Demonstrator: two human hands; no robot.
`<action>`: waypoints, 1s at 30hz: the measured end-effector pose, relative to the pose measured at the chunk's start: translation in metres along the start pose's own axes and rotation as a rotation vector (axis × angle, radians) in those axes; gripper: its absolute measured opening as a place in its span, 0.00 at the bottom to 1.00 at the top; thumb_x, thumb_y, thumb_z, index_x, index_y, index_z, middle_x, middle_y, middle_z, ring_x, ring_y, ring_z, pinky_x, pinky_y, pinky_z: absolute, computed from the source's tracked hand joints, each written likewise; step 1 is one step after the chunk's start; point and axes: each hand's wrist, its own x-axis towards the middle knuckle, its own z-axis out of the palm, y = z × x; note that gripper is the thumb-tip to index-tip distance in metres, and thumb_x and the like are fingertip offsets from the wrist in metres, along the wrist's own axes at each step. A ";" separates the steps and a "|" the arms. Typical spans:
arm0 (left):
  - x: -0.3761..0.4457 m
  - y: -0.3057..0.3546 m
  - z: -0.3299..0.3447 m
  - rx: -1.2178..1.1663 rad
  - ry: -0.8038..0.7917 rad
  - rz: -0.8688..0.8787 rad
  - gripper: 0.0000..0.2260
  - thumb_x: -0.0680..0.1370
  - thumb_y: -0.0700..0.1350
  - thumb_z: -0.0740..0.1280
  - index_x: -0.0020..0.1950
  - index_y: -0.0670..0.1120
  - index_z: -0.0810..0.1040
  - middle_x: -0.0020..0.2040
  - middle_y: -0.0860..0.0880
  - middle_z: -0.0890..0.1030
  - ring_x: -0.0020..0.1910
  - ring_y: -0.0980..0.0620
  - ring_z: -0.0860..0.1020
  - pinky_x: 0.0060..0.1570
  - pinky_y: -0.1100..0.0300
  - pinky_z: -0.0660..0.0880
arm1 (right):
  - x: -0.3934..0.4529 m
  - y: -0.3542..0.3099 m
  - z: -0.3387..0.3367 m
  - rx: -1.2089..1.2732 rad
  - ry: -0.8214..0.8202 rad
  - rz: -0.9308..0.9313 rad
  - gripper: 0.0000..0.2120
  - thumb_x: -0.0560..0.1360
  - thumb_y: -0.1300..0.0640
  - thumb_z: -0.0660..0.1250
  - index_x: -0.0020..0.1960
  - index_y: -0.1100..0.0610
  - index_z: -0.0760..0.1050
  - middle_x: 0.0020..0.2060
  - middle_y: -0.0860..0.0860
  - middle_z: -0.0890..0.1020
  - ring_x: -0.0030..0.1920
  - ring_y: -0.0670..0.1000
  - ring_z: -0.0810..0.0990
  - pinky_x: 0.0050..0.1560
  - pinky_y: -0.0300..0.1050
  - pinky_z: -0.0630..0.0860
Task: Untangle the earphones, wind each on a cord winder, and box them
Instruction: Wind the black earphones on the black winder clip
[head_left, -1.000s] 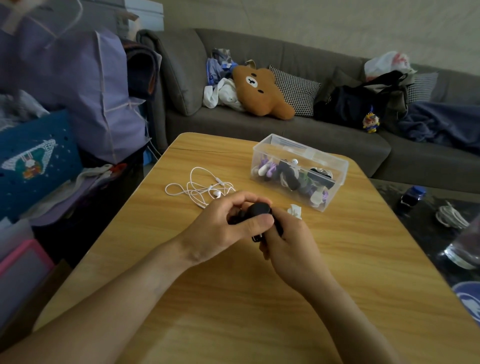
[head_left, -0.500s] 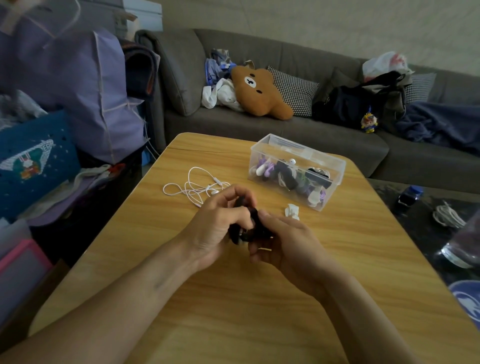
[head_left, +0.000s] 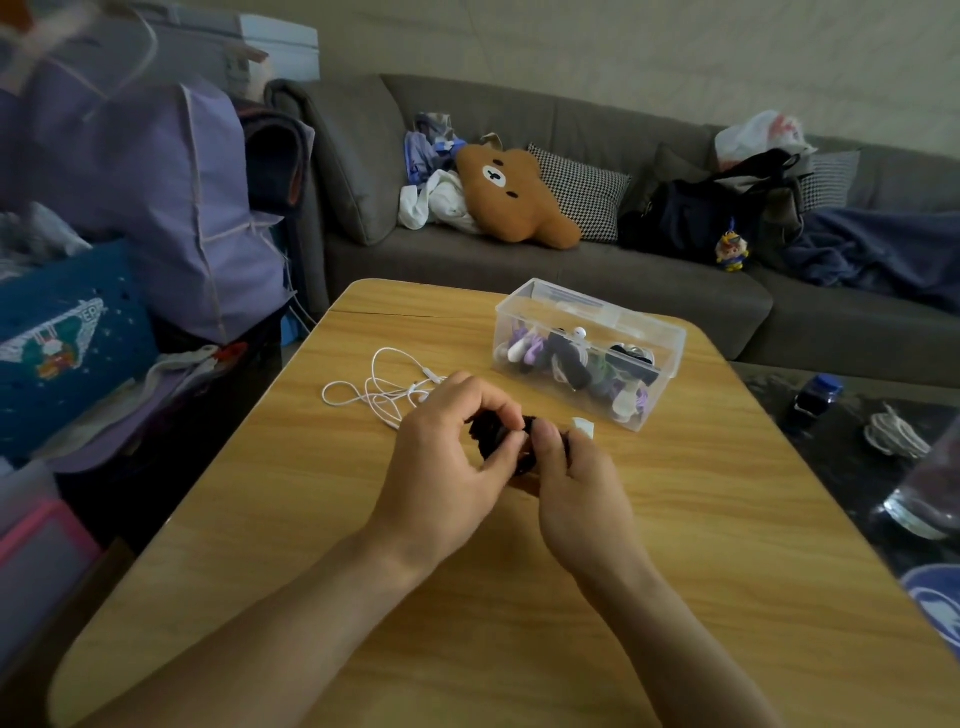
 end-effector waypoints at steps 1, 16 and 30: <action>0.000 0.000 0.001 0.003 0.015 0.015 0.09 0.72 0.34 0.74 0.46 0.44 0.78 0.46 0.51 0.80 0.48 0.52 0.80 0.49 0.53 0.79 | -0.001 -0.001 0.000 0.009 0.017 -0.014 0.17 0.84 0.48 0.57 0.54 0.56 0.80 0.46 0.50 0.87 0.48 0.48 0.86 0.53 0.55 0.82; -0.005 0.002 0.009 0.342 -0.107 0.108 0.12 0.79 0.39 0.63 0.62 0.45 0.75 0.58 0.49 0.75 0.55 0.51 0.76 0.51 0.56 0.77 | -0.013 -0.011 -0.003 -0.142 0.195 -0.154 0.08 0.83 0.52 0.61 0.49 0.53 0.77 0.41 0.45 0.83 0.42 0.39 0.81 0.39 0.30 0.73; -0.004 -0.003 0.000 0.017 -0.333 -0.291 0.13 0.83 0.37 0.57 0.63 0.50 0.74 0.50 0.52 0.80 0.43 0.61 0.77 0.45 0.66 0.73 | -0.017 -0.011 0.013 -0.371 0.242 -0.449 0.06 0.82 0.60 0.64 0.54 0.61 0.78 0.47 0.49 0.75 0.42 0.40 0.73 0.44 0.27 0.68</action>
